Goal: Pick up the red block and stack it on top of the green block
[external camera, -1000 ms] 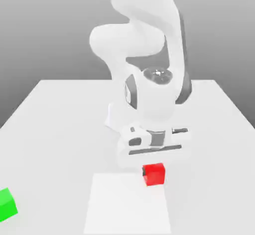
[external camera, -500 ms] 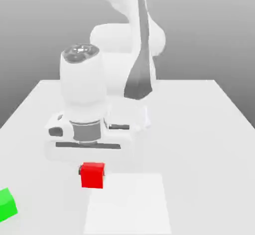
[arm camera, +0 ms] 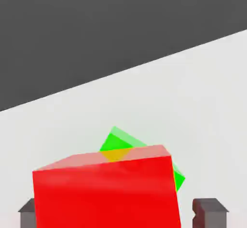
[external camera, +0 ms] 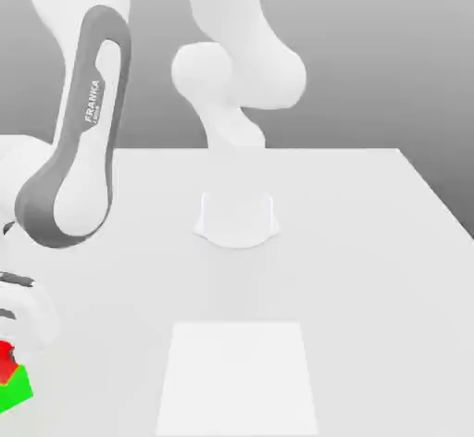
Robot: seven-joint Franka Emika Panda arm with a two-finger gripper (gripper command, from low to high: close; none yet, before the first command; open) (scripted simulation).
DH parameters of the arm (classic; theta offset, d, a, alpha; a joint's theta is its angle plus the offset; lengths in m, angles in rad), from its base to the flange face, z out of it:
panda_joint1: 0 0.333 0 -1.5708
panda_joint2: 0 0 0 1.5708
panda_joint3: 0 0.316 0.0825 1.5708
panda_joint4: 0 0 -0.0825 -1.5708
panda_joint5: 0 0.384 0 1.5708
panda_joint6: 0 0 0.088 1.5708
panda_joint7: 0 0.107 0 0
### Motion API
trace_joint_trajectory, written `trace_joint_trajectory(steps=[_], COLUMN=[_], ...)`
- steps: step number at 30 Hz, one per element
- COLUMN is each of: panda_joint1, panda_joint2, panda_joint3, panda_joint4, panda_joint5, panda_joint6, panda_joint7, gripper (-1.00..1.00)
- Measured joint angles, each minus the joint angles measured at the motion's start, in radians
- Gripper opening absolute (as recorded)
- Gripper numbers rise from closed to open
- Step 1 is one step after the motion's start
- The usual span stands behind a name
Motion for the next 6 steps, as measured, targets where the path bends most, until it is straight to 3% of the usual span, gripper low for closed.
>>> trace_joint_trajectory(steps=[6], panda_joint1=[0.019], panda_joint2=[-0.091], panda_joint3=[-0.028], panda_joint4=[-0.005], panda_joint5=[-0.043], panda_joint6=[-0.083], panda_joint7=[0.030], gripper=[1.00])
